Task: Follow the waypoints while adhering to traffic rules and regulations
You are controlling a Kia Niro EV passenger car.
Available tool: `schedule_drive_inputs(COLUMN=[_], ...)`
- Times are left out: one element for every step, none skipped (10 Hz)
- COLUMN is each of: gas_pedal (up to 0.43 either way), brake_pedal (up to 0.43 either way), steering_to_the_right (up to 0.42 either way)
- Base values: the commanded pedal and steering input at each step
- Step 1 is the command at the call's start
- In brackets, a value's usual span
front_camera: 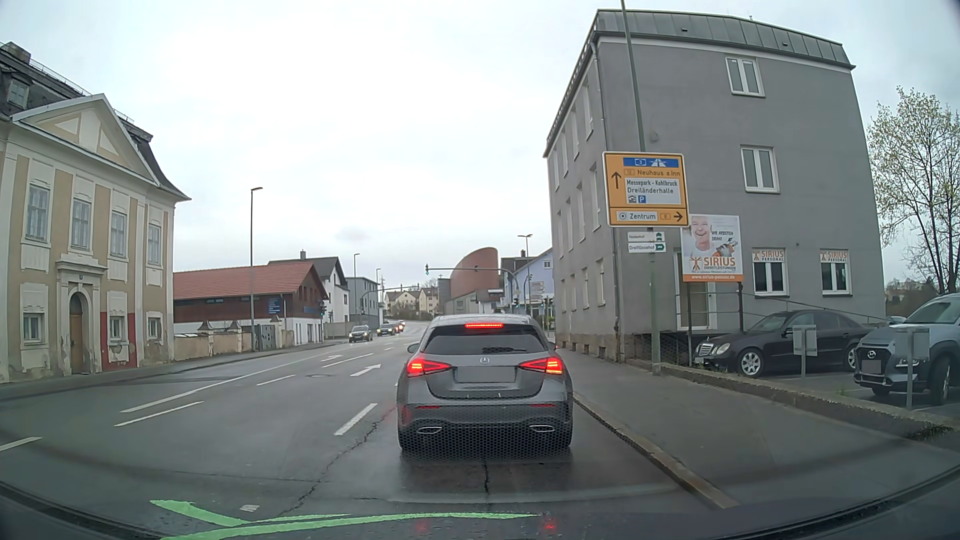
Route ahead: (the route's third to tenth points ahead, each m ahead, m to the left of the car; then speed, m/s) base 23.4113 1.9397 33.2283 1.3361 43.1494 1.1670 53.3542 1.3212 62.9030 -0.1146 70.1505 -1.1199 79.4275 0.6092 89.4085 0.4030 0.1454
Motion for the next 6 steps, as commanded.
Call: schedule_drive_inputs(gas_pedal=[0.0,0.0,0.0,0.0,0.0,0.0], brake_pedal=[0.037,0.037,0.037,0.037,0.037,0.037], steering_to_the_right=[-0.015,-0.015,-0.014,-0.014,-0.014,-0.014])
